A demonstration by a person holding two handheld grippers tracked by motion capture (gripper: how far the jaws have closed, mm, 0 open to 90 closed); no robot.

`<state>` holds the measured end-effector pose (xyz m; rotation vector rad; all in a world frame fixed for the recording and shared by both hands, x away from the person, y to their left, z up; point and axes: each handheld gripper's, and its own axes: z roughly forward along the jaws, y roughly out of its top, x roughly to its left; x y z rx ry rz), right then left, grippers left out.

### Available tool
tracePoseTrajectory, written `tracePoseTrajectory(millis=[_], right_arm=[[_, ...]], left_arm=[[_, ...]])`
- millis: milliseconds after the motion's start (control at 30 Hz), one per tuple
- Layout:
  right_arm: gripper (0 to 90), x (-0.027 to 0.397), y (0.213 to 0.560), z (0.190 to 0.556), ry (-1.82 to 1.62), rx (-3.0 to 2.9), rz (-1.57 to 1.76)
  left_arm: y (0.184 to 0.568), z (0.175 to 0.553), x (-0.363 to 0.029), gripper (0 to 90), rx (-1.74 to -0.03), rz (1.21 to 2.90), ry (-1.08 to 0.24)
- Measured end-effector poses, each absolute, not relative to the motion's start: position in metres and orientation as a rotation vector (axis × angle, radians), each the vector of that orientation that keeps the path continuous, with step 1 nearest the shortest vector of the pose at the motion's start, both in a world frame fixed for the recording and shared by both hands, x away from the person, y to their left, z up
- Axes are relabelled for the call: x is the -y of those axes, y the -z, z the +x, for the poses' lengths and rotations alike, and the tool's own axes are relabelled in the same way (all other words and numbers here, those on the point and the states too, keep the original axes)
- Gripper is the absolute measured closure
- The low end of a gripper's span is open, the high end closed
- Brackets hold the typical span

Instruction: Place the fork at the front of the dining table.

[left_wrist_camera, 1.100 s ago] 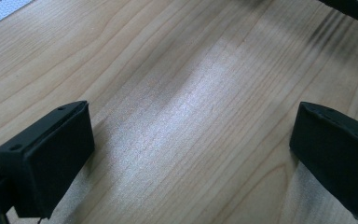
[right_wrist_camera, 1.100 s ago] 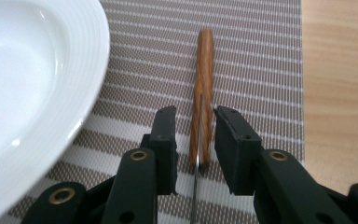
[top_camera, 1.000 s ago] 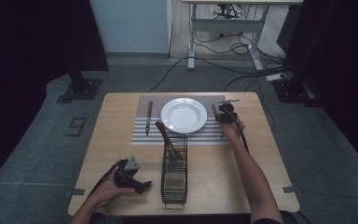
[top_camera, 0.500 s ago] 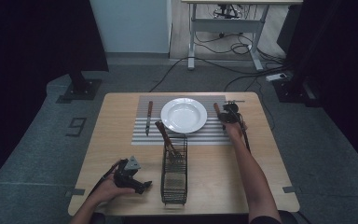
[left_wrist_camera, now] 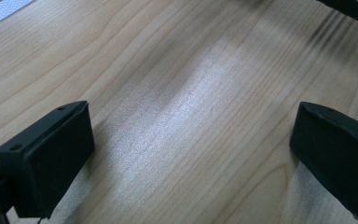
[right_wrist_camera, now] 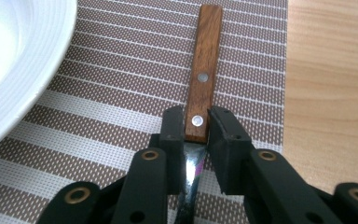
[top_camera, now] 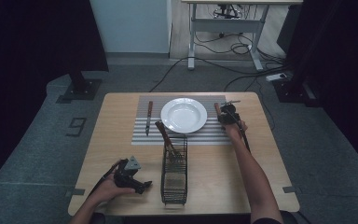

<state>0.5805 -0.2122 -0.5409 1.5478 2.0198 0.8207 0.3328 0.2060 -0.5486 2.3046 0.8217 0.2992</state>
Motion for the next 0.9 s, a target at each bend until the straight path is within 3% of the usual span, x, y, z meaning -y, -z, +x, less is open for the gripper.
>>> tracePoseTrajectory(millis=[567,667,900], right_arm=[[76.4,0.209,0.542,0.596,-0.868,-1.947,1.642],[65.9,0.210,0.541,0.594,-0.893,-1.959,1.645],[58.6,0.215,0.533,0.580,-0.985,-1.963,1.627]], left_arm=[[0.549,0.333,-0.206,0.0,-0.821,2.304,-0.298],[0.549,0.333,-0.206,0.0,-0.821,2.305,-0.299],[0.549,0.333,-0.206,0.0,-0.821,2.305,-0.299]])
